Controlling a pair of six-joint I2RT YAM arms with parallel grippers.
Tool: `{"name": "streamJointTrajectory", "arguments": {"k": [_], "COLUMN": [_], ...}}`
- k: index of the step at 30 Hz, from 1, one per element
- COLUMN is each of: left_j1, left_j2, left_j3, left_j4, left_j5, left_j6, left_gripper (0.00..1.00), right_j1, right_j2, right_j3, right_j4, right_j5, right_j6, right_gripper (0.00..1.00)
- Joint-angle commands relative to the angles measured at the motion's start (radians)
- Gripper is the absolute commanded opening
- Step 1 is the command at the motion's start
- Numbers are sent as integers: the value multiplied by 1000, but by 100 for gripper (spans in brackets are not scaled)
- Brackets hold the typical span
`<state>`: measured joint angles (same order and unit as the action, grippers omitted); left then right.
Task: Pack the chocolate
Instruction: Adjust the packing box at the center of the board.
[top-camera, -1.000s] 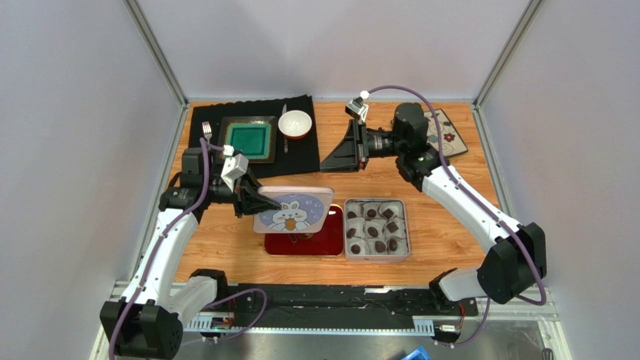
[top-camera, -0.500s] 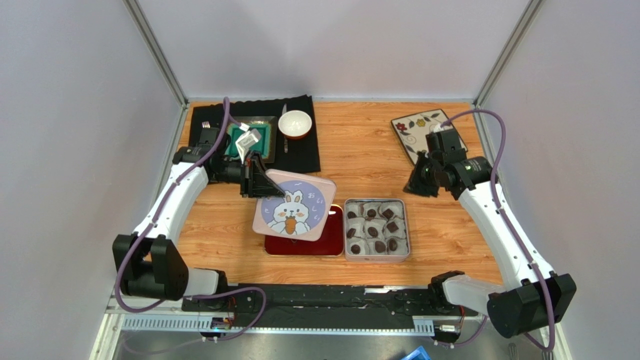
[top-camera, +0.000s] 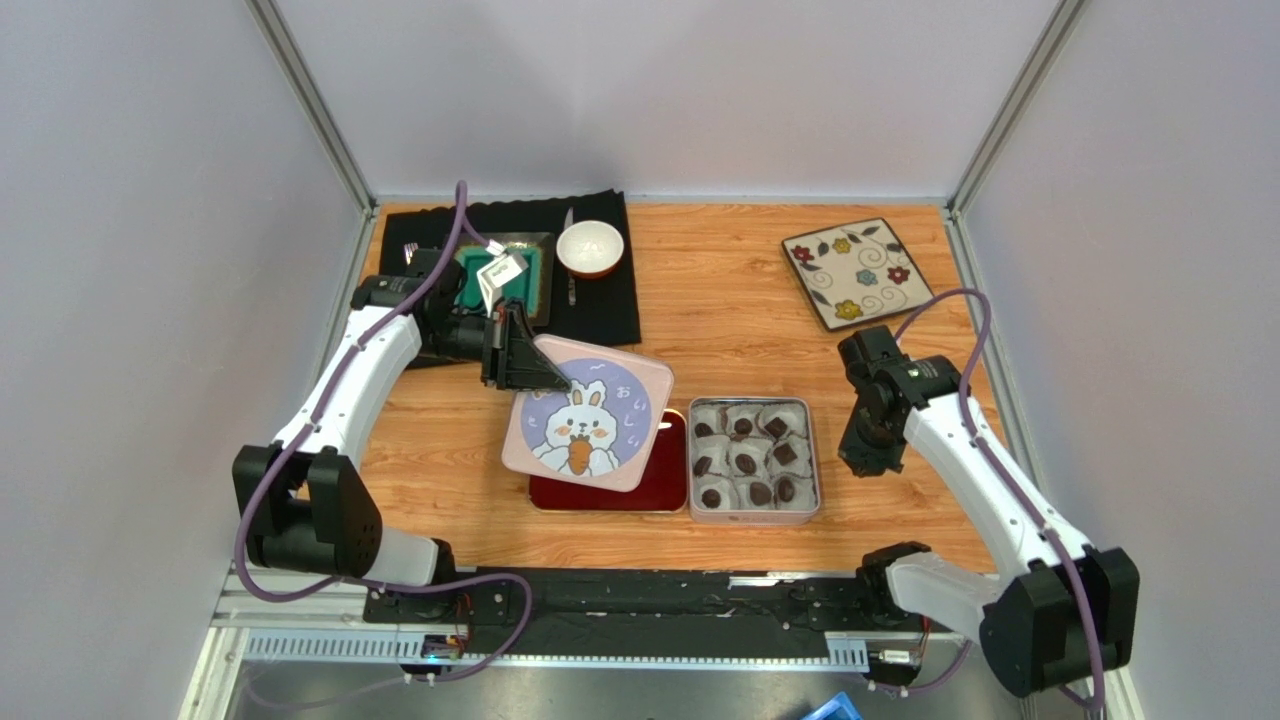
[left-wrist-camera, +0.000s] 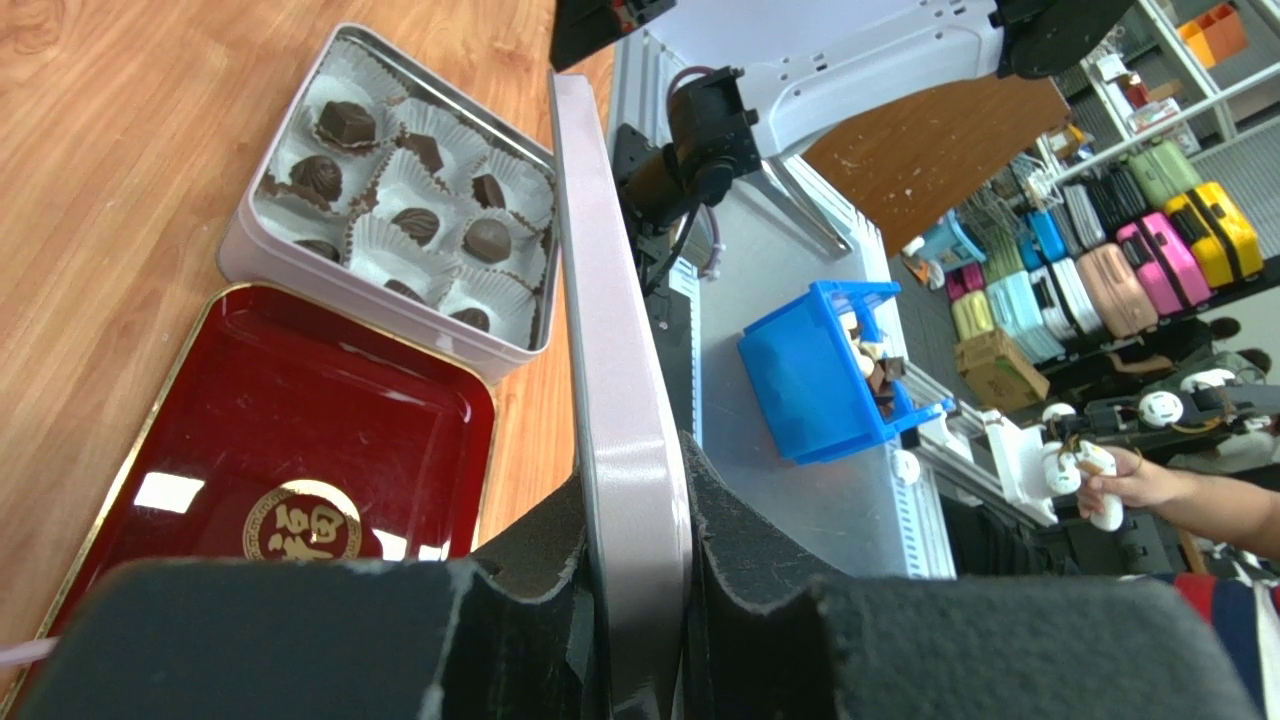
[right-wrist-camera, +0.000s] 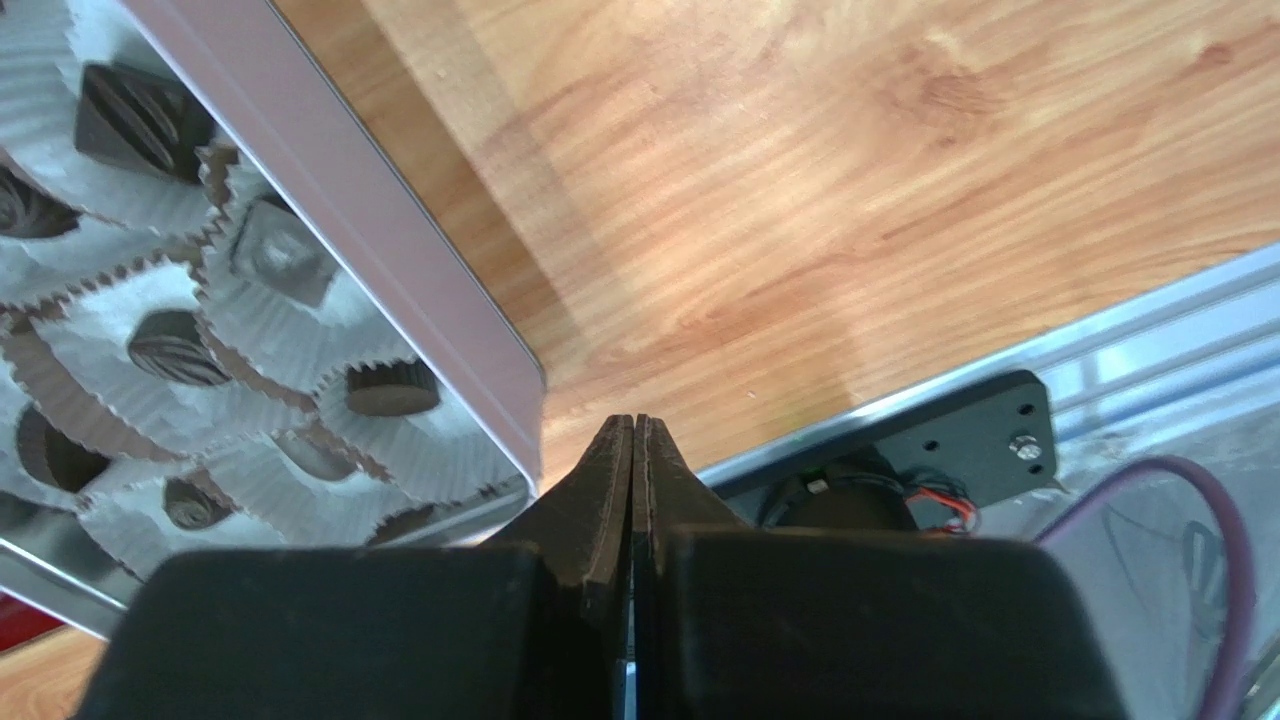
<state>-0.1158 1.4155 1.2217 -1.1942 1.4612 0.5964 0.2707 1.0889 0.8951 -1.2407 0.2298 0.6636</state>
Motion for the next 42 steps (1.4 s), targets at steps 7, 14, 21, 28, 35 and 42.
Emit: {"name": "streamJointTrajectory", "arguments": {"k": [7, 14, 21, 28, 35, 42], "left_j1": [1, 25, 24, 25, 19, 7], "left_j2": [-21, -12, -3, 29, 118, 224], "left_j3": [21, 41, 29, -36, -42, 102], "left_j4": [-16, -18, -19, -48, -291, -289], "left_j5": [304, 304, 304, 306, 306, 307], "left_j6": [9, 8, -9, 46, 304, 192], "left_gripper": [0, 0, 0, 0, 0, 0], "right_j1": [2, -5, 67, 179, 248, 128], "right_j2": [246, 301, 308, 325, 364, 50], "right_j3": [-34, -93, -137, -110, -22, 34], "right_j4": [312, 451, 601, 650, 615, 533], "right_j5": [-87, -145, -261, -286, -252, -156], "right_j6": [125, 197, 312, 412, 387, 154], "right_gripper": [0, 0, 0, 0, 0, 44]}}
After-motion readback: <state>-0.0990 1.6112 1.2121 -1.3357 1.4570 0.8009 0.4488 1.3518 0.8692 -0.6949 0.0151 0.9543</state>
